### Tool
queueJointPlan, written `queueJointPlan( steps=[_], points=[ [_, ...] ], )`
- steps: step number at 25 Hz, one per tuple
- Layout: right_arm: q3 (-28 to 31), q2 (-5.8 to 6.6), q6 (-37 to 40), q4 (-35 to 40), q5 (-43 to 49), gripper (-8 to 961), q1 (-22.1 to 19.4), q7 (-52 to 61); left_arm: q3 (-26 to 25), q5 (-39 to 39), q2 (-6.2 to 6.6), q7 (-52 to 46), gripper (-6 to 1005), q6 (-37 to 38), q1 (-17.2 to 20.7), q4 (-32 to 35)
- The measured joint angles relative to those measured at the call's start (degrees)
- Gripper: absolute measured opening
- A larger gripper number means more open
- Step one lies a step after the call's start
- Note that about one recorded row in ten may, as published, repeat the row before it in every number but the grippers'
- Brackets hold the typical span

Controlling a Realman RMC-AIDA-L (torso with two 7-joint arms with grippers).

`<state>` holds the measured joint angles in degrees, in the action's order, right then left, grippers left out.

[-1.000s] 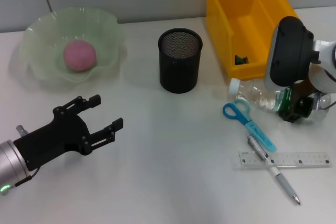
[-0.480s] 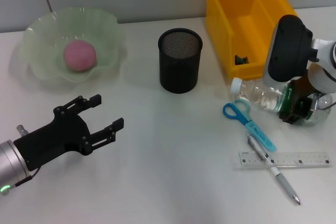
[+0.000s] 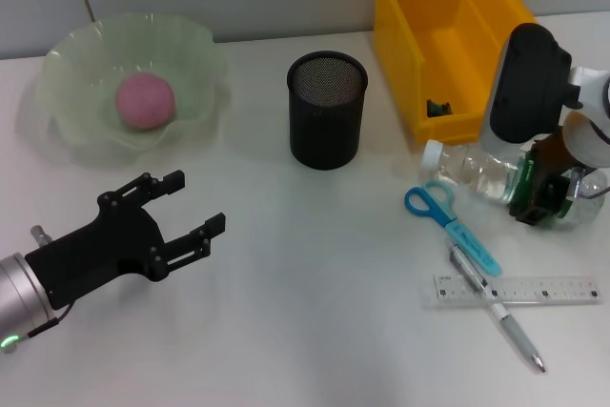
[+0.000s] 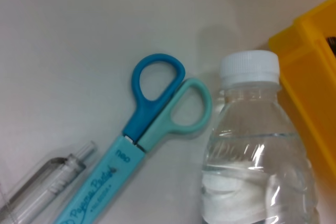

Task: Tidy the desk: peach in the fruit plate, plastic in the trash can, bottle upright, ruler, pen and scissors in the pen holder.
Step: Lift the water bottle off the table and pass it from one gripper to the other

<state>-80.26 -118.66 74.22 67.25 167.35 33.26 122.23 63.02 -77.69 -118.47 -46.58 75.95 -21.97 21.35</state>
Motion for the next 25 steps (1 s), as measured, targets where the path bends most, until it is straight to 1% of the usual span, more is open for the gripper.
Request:
queueJointPlan(
  steps=[3, 4, 12, 15, 16, 20, 21, 22, 25],
  points=[
    [1.14, -0.19, 0.64, 2.68, -0.05, 735, -0.64, 0.01, 0.00, 0.00, 0.00, 0.00, 782, 0.09, -0.01, 0.09],
    [1.75, -0.30, 1.29, 4.65, -0.26, 735, -1.09, 0.09, 0.00, 0.00, 0.00, 0.00, 782, 0.14, 0.00, 0.10],
    [2.27, -0.34, 3.00, 6.44, -2.75, 736, -1.51, 0.12, 0.00, 0.00, 0.00, 0.00, 782, 0.17, 0.01, 0.06],
    [2.61, -0.35, 5.51, 8.21, -5.73, 737, -1.53, 0.09, -0.12, 0.00, 0.00, 0.00, 782, 0.18, 0.06, 0.08],
    [3.11, -0.35, 7.74, 9.86, -8.02, 737, -1.57, -0.09, -0.26, 0.00, 0.00, 0.00, 782, 0.28, 0.13, 0.10],
    [3.73, -0.35, 9.87, 12.01, -10.46, 737, -1.89, -0.26, -0.41, 0.03, 0.00, 0.00, 782, 0.75, 0.23, 0.10],
    [4.28, -0.34, 10.48, 14.02, -12.50, 738, -2.71, -0.30, -0.45, 0.06, 0.00, 0.00, 781, 1.01, 0.27, 0.10],
    [4.28, -0.34, 10.48, 14.02, -12.50, 738, -2.71, -0.30, -0.50, 0.18, 0.00, 0.00, 781, 1.44, 0.34, 0.10],
    [6.36, -0.35, 12.11, 16.97, -17.17, 738, -4.12, -0.48, -1.01, 0.69, 0.00, 0.00, 781, 2.80, 0.55, 0.10]
  ],
)
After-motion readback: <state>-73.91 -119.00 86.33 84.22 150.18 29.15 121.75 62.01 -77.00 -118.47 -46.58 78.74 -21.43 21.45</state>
